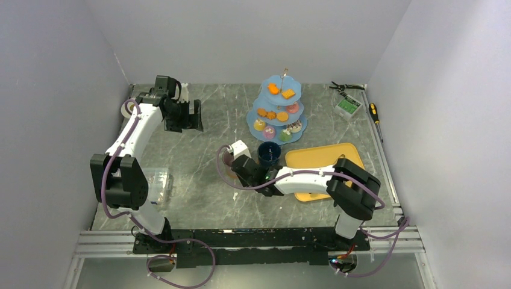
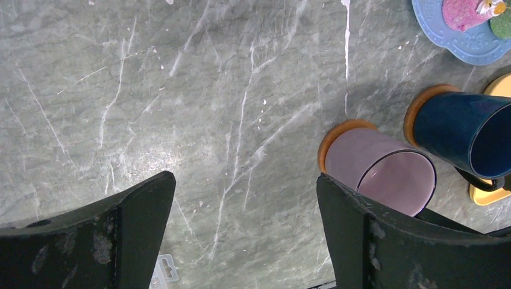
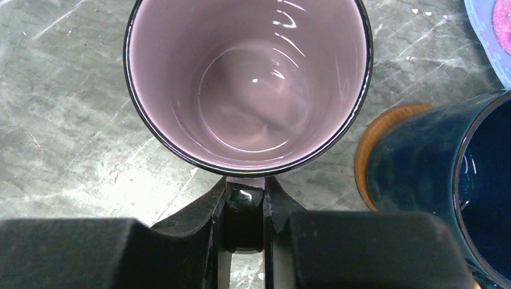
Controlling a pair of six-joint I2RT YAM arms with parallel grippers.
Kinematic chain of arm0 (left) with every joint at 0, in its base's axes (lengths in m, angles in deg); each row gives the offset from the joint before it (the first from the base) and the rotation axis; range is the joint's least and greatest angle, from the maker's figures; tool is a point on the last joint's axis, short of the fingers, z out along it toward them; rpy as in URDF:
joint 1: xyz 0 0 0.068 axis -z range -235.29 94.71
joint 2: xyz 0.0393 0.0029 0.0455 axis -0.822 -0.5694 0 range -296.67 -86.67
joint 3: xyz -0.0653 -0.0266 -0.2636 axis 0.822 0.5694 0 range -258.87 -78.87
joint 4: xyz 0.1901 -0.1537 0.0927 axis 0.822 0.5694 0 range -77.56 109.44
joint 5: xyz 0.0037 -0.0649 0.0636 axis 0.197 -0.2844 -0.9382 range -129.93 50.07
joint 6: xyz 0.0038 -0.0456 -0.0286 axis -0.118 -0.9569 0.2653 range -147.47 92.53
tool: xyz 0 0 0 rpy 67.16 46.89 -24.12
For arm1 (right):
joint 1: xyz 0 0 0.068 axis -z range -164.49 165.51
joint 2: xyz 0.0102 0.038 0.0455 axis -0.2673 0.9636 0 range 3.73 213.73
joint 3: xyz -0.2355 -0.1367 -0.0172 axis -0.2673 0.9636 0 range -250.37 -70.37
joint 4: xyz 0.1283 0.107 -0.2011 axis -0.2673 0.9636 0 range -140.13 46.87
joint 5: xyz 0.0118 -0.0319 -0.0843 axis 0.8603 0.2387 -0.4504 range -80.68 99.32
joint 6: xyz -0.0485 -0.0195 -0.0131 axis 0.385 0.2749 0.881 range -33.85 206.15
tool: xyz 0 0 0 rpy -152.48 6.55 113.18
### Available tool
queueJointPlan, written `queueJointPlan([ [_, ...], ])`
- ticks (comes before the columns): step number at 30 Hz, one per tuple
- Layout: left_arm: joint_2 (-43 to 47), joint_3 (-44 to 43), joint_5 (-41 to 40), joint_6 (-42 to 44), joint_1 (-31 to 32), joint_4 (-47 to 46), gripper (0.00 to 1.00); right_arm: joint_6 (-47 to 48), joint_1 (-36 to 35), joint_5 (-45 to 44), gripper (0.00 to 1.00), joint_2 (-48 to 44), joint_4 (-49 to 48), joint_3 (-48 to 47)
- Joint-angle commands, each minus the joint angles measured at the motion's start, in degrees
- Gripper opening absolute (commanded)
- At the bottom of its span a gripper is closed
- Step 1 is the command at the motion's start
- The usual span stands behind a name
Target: Serve the afternoon tea
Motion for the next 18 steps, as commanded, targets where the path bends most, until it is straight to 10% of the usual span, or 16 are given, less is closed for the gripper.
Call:
queueJointPlan([
  [1,0.4,-1.8,0.1,0.5,-0.3,-1.1,0.94,-0.9,-0.8,-2.4,0.00,-1.9,-3.9,1.3],
  [18,1.1,-1.6,-1.1,1.2,-0.3,-2.5,0.94,-0.8,-1.9,-5.5,0.62,-5.6,-3.4,1.6],
])
